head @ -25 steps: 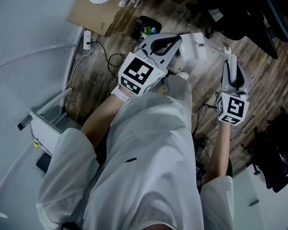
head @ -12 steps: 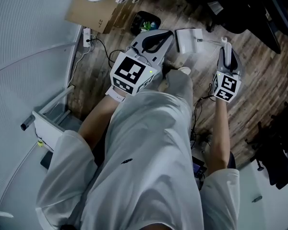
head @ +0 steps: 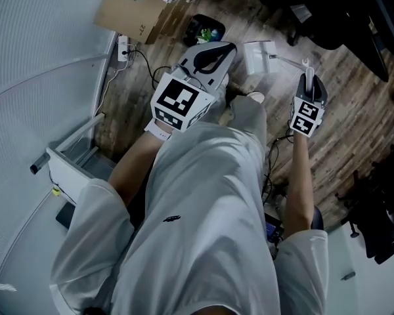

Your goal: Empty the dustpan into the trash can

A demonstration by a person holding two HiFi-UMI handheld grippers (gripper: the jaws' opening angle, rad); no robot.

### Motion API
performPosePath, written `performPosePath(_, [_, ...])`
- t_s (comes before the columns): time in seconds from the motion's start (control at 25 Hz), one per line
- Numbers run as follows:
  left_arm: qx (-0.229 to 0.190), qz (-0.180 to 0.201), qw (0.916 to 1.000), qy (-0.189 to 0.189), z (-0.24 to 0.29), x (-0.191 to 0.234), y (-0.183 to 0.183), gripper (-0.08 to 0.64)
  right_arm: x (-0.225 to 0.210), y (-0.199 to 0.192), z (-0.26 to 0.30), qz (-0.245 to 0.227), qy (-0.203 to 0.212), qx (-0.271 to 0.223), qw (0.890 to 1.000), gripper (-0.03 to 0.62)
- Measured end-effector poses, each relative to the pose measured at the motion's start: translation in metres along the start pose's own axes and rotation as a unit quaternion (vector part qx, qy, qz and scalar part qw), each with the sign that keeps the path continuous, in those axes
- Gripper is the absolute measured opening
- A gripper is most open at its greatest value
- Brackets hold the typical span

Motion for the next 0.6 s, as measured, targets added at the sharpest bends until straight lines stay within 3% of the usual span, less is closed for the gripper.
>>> performPosePath(0.28, [0.001, -0.004, 1.0, -0.004, 0.001, 0.002, -0.003, 0.006, -0.012, 0.008, 0.003, 0.0, 0.014, 0.016, 1.0, 0.153])
performPosePath(0.6, [-0.003, -0.004, 1.0, -0.008, -0.001, -0.002, 0.001, 0.006, -0.016, 0.055, -0.018, 0.014, 0.036, -0.025, 0.999, 0.16])
Point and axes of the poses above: the fingertips, and each gripper's own axes: z forward along the fingers, x to its left, y out of its top, the point moved 10 cm from there along -z, backward along the fingers, and after that the axes turned 14 degrees about -x, right-handed, at the moved point
